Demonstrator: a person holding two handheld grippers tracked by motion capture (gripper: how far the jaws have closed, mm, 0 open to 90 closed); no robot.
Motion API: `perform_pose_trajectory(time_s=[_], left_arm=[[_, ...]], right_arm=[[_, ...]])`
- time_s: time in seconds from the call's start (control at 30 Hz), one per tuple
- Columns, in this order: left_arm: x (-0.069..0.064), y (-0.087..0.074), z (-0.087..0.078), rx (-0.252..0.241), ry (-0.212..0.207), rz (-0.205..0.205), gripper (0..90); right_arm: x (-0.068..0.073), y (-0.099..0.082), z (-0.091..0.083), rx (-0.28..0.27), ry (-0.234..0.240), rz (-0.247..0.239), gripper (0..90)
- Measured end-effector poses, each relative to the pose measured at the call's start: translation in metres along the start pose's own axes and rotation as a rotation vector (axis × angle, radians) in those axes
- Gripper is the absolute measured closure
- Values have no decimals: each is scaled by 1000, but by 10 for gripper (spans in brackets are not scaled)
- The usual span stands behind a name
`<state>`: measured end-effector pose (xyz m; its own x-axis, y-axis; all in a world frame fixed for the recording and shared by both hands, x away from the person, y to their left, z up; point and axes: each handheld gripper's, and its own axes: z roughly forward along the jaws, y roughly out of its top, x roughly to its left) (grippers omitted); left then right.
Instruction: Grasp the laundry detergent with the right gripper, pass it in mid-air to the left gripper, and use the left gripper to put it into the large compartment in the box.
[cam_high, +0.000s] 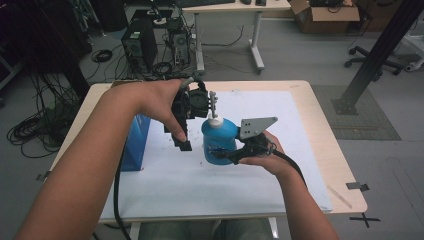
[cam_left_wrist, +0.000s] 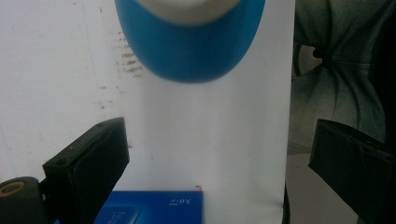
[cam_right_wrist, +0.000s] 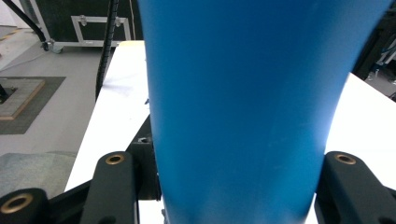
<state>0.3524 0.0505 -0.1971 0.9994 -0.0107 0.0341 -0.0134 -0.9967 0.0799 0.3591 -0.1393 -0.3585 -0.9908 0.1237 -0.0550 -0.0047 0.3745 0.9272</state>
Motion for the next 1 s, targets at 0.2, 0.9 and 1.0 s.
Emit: perform_pose_trajectory(time_s=[0.2,0.9,1.0], left_arm=[[-2,4,1,4,4,4,50],[1,17,4,24,16,14,49],[2,18,5,25,17,13,49]], right_arm=[[1,1,7,-2,9,1,454],[4,9,24,-13,48,-25,455],[5,11,26,-17,52,-30,455]])
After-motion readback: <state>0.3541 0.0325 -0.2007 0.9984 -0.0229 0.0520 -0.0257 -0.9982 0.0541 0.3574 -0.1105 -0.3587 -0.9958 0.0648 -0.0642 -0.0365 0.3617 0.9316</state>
